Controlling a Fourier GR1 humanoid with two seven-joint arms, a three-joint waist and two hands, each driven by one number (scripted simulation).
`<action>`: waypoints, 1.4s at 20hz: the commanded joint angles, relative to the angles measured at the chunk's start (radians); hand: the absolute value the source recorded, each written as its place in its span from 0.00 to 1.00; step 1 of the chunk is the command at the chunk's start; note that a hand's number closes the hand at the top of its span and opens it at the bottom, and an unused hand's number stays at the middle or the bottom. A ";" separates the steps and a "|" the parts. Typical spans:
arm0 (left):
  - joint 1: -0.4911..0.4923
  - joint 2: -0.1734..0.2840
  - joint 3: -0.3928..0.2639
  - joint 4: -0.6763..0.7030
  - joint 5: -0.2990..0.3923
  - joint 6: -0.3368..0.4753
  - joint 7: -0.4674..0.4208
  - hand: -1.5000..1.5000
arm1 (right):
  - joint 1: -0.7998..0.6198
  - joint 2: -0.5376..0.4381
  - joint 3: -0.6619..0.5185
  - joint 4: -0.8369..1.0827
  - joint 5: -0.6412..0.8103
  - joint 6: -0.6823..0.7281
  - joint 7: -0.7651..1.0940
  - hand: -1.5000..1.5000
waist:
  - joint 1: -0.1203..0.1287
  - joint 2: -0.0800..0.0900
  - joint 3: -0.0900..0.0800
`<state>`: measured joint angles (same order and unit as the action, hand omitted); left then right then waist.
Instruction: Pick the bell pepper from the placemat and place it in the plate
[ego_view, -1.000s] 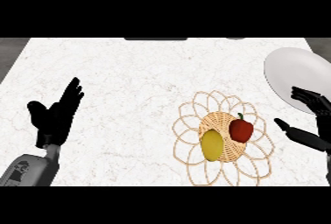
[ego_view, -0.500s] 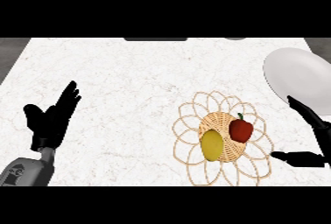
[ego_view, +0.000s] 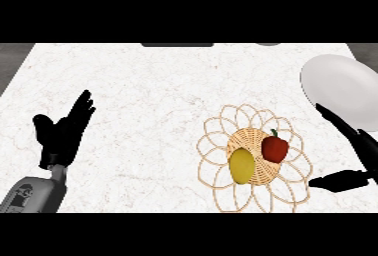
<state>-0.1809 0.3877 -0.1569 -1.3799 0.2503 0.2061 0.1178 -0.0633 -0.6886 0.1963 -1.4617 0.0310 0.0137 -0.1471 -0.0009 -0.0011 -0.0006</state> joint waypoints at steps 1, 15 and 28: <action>-0.022 -0.012 0.019 0.010 -0.002 -0.019 0.021 0.50 | -0.010 0.029 0.068 0.009 0.097 0.022 0.079 0.00 | 0.002 0.001 0.000; 0.002 -0.023 0.097 -0.007 -0.028 -0.088 0.028 0.50 | -0.133 0.102 0.129 0.033 0.341 0.175 0.341 0.00 | 0.004 0.001 0.001; -0.015 -0.108 0.138 0.049 -0.139 -0.115 -0.009 0.50 | -0.247 0.260 0.047 0.235 0.528 0.257 0.318 0.00 | 0.003 0.002 0.001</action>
<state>-0.1554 0.3001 -0.0356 -1.3837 0.1349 0.1039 0.1191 -0.2697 -0.4786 0.2540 -1.3256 0.4935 0.2727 0.1983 0.0030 0.0003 -0.0001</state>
